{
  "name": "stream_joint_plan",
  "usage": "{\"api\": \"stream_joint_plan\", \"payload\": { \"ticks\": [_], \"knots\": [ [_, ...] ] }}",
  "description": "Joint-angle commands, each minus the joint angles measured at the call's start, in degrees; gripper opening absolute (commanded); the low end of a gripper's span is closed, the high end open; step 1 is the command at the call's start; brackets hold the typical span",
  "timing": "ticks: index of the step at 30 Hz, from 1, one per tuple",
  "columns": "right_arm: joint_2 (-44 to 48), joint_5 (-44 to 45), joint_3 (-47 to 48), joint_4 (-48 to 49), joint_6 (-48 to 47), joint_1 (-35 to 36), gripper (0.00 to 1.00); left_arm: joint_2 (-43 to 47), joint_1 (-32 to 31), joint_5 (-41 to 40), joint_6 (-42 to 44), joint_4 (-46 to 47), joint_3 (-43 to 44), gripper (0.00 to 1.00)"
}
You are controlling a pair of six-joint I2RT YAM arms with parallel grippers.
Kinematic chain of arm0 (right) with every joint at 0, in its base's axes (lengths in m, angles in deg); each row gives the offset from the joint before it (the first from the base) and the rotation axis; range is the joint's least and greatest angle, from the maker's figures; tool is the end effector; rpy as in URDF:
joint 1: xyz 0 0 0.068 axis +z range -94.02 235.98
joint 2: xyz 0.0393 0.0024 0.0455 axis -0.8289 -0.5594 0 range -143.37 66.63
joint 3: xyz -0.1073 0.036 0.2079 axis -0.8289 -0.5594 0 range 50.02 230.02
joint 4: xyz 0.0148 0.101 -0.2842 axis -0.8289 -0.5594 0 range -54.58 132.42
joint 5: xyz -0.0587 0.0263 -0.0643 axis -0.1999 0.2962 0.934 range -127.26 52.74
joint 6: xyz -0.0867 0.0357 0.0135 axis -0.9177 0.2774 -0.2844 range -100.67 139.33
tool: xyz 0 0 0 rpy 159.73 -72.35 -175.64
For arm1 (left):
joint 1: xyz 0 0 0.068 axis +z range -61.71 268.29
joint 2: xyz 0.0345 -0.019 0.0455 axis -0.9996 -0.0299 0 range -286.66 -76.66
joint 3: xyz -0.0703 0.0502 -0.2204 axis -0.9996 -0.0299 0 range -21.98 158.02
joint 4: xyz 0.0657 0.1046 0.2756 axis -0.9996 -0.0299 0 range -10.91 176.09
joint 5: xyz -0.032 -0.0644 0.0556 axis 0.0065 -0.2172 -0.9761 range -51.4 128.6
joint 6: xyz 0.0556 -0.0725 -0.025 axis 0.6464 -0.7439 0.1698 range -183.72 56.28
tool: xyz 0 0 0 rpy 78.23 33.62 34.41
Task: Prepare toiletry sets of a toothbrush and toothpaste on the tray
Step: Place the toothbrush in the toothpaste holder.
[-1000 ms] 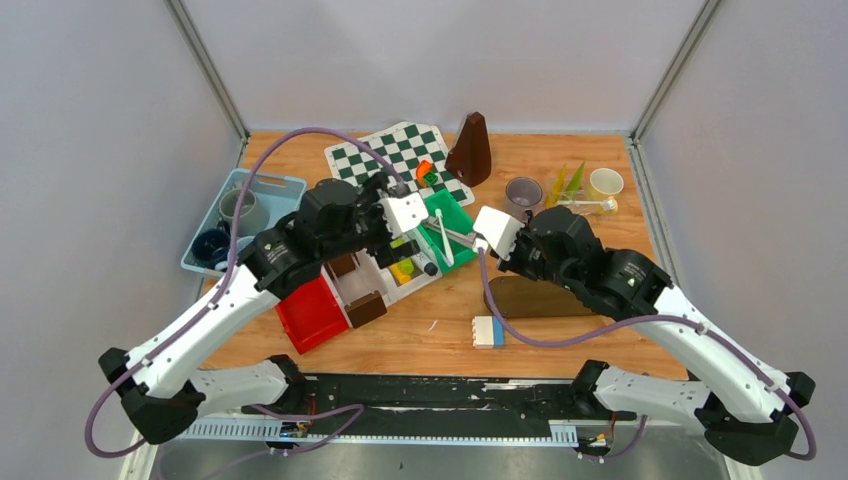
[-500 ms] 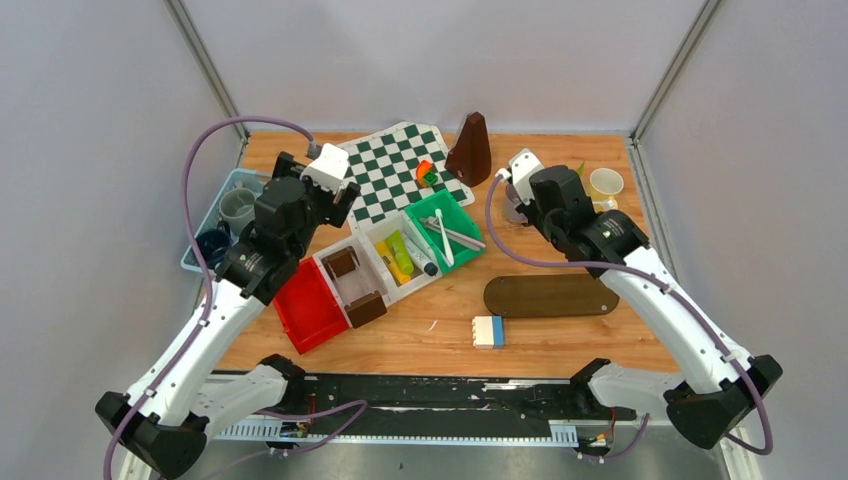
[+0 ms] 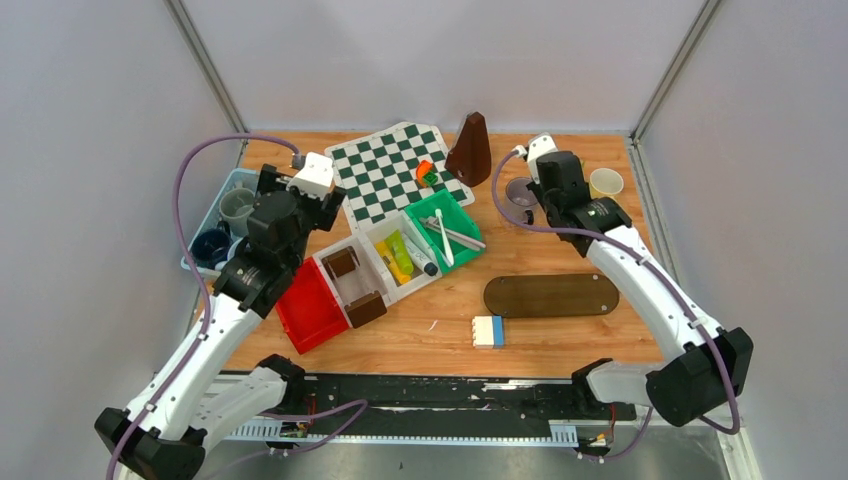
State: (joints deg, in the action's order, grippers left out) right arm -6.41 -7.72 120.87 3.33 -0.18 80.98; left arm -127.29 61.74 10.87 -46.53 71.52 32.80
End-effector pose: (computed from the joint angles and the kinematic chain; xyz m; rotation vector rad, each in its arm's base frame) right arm 0.3400 0.1118 0.2812 -0.5950 2.1535 -0.5362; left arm 0.2919 -0.1013 0.3422 0.3099 1.7134 0.3038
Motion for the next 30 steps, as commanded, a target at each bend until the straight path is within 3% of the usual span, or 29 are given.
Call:
{"api": "stream_joint_plan", "payload": {
  "ticks": [1,18,30],
  "knots": [
    [-1.5,0.6,-0.3,5.9,1.2,-1.3,0.00,1.4,0.4,-2.2,1.6,4.8,-0.5,1.00],
    [-2.9,-0.2,-4.0,8.3,2.9,-3.8,0.00,1.9,0.4,-2.3,2.2,5.4,-1.3,1.00],
    [1.7,-1.5,-3.2,5.0,3.9,-3.8,0.00,1.7,0.4,-1.9,2.1,5.5,-1.3,1.00]
  ]
}}
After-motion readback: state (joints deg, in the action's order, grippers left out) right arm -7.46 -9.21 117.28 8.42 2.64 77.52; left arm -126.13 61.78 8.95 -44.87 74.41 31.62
